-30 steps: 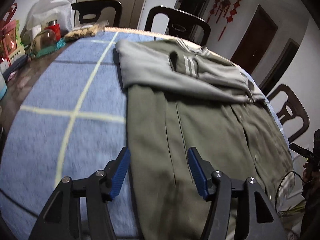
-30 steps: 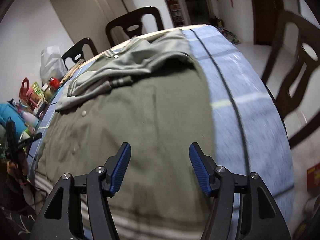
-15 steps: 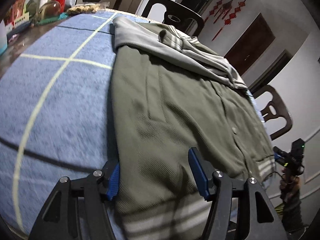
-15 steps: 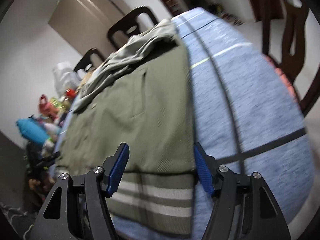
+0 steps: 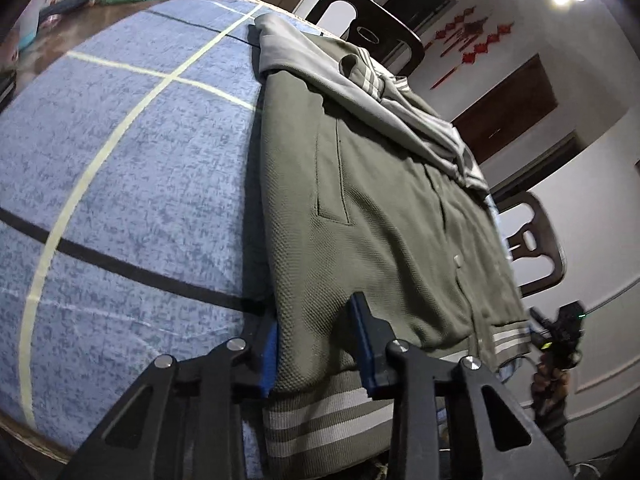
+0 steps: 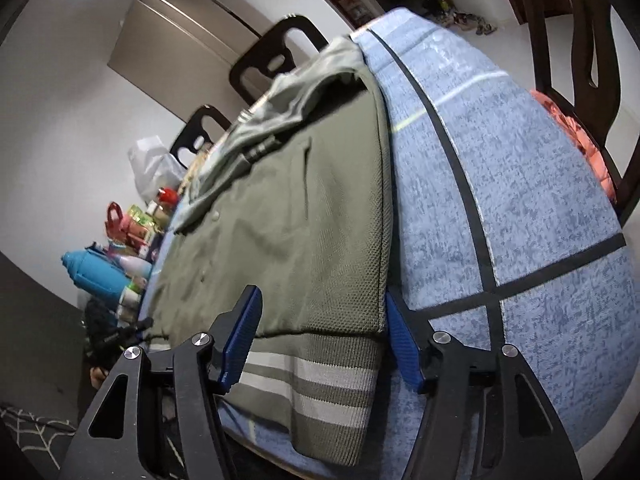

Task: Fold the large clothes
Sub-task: 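Grasp the striped hem with the left gripper while the right gripper grasps it too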

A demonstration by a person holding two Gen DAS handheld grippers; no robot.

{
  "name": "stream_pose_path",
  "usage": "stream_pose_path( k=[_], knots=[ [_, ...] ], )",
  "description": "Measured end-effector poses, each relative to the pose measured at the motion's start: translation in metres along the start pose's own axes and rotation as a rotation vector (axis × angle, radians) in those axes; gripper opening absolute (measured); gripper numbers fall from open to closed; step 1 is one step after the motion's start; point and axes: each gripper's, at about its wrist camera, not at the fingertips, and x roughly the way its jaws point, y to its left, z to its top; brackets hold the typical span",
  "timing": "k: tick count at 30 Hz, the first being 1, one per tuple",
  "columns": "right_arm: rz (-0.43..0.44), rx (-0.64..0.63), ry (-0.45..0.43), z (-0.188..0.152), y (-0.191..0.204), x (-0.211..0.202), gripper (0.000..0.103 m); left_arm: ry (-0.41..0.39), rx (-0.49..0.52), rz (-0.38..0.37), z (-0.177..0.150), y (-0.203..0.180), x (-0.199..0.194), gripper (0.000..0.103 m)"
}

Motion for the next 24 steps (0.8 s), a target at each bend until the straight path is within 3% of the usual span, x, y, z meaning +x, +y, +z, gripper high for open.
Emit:
stream_pose_path(
  k=[5,10,13,14,18,20,24],
  knots=[
    [-0.025,0.004,0.030,-0.002,-0.004,-0.011,0.057,0.017,0.008,-0.028,-0.005,0.004,-0.002,0.033],
    [0.063,-0.039,0.123,-0.018,0.008,-0.005,0.060,0.039,0.004,-0.060,-0.010,0.006,-0.007,0.033],
    [0.108,-0.037,0.112,-0.025,0.008,-0.003,0.059,0.032,0.014,-0.117,-0.009,0.006,-0.010,0.036],
    [0.118,-0.021,0.095,-0.025,0.005,-0.002,0.055,0.031,0.012,-0.137,-0.008,0.007,-0.009,0.042],
    [0.127,0.059,0.064,-0.024,-0.005,0.010,0.016,0.028,-0.022,-0.167,-0.004,0.010,0.000,0.044],
    [0.103,0.037,0.071,-0.028,-0.001,0.013,0.009,0.024,-0.027,-0.157,-0.007,0.011,0.000,0.044],
    [0.115,0.037,0.055,-0.028,0.001,0.008,0.008,0.047,0.012,-0.138,-0.014,0.012,-0.007,0.044]
  ],
)
